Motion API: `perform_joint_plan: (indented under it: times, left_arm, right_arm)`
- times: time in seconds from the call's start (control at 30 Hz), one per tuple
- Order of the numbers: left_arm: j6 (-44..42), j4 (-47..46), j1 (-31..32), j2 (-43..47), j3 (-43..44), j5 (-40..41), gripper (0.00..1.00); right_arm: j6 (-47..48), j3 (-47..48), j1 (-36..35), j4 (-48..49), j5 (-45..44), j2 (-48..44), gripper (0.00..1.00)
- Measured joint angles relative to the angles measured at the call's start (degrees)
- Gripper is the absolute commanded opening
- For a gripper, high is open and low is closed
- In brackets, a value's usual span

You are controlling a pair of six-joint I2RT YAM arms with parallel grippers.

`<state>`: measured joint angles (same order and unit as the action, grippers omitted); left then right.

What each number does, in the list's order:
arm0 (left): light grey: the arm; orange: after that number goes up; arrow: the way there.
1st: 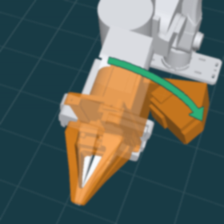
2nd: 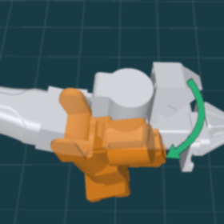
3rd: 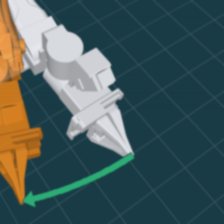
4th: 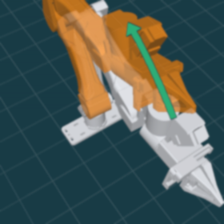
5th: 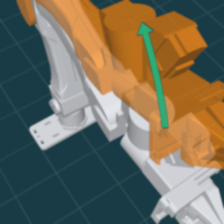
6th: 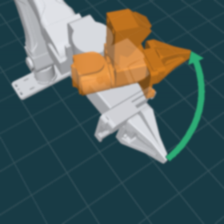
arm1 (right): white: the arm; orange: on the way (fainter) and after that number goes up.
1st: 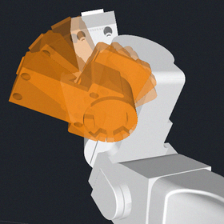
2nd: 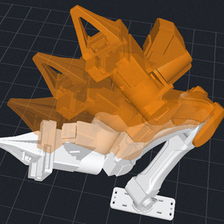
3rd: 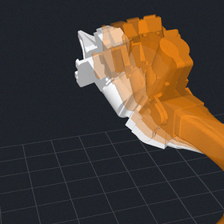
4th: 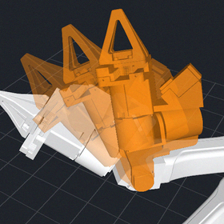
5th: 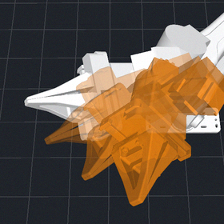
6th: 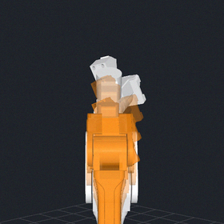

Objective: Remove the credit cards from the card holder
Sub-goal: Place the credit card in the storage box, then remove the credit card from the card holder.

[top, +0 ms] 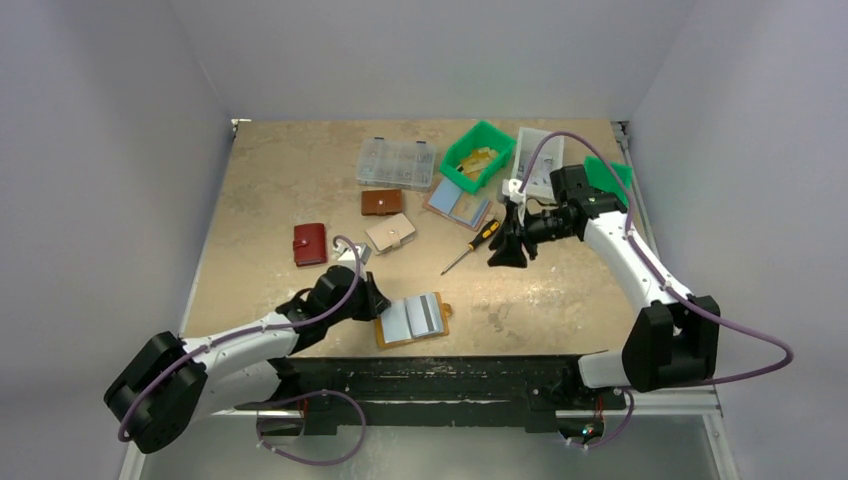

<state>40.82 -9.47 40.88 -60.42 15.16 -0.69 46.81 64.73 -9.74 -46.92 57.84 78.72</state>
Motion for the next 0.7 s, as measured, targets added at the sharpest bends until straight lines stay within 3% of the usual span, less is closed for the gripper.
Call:
perform_joint_plan:
  times: [0.2,0.37,0.43,0.57,0.7]
  left_arm:
    - [0.04,7.26,0.0,3.67,1.79,5.03,0.26]
    - [0.09,14.1,0.0,10.58,3.91,10.54,0.61]
    - [0.35,15.15,0.0,14.21,4.13,11.72,0.69]
    - [2.08,12.09,-0.04,21.51,3.56,8.85,0.71]
    - [6.36,2.78,-0.04,22.29,0.72,1.01,0.68]
  right_arm:
    - [5.38,-4.48,0.0,-4.61,1.68,-1.36,0.51]
    - [5.11,-6.67,-1.03,-2.45,1.16,-3.91,0.52]
    - [5.09,-6.78,-2.86,-1.07,0.26,-3.82,0.52]
    - [4.98,-7.91,-8.0,1.2,-1.64,-3.8,0.52]
    - [3.65,-9.44,-10.93,3.13,-2.49,-4.15,0.51]
